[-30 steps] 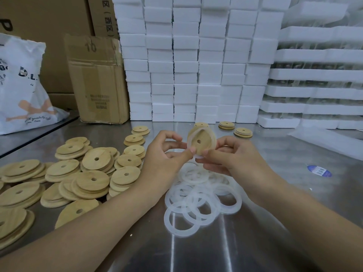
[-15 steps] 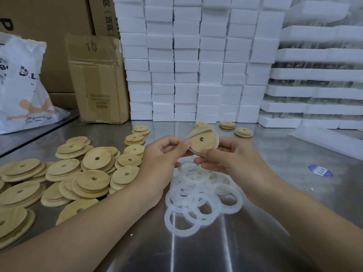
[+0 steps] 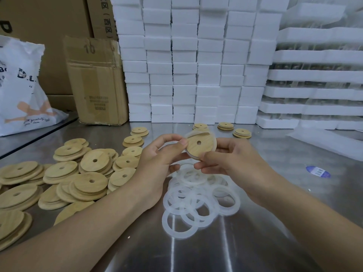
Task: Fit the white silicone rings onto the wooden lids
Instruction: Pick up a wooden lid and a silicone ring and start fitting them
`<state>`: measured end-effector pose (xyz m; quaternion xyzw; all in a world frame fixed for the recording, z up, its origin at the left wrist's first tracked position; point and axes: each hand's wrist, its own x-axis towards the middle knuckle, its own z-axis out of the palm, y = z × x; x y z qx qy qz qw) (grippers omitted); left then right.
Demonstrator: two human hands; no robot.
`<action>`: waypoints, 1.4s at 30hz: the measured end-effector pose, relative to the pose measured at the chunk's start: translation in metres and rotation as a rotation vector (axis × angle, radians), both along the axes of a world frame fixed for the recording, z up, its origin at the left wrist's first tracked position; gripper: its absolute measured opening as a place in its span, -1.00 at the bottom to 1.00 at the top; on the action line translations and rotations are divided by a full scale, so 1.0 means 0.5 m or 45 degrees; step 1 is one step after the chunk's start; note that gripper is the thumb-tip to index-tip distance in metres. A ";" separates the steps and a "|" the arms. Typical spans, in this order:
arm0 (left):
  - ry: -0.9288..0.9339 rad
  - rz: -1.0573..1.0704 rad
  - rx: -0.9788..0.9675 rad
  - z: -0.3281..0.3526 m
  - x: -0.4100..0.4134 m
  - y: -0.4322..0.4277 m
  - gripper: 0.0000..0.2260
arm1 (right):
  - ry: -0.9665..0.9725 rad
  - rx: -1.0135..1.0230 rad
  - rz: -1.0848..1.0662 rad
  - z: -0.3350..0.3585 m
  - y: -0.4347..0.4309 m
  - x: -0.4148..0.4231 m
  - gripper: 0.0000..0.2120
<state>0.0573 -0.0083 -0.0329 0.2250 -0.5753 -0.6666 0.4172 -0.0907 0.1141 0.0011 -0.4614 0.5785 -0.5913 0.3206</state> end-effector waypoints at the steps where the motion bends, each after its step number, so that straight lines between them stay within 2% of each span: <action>1: 0.000 0.038 -0.024 -0.001 0.000 0.001 -0.91 | 0.002 0.004 0.000 0.000 0.000 0.000 -0.83; 12: -0.022 0.222 -0.156 -0.005 -0.003 -0.009 -0.87 | 0.272 0.059 0.011 -0.016 -0.009 0.012 -0.82; 16: -0.054 0.208 -0.180 -0.006 -0.003 -0.013 -0.88 | 0.262 0.062 0.005 -0.016 -0.009 0.011 -0.80; 21: -0.113 0.326 -0.498 -0.014 -0.002 -0.016 -0.92 | 0.191 0.060 -0.027 -0.017 -0.008 0.018 -0.81; 26: -0.105 0.353 -0.621 -0.017 -0.004 -0.009 -0.91 | 0.101 0.018 -0.094 -0.013 -0.007 0.015 -0.84; 32: -0.075 0.305 -0.292 -0.013 -0.012 -0.004 -0.91 | 0.300 0.020 -0.101 -0.013 -0.008 0.012 -0.75; 36: -0.068 0.181 -0.017 -0.011 -0.010 -0.002 -0.89 | 0.408 0.047 -0.033 -0.009 -0.004 0.003 -0.85; 42: -0.029 0.085 0.049 -0.008 -0.007 -0.002 -0.89 | 0.478 0.092 0.022 -0.006 0.001 0.001 -0.86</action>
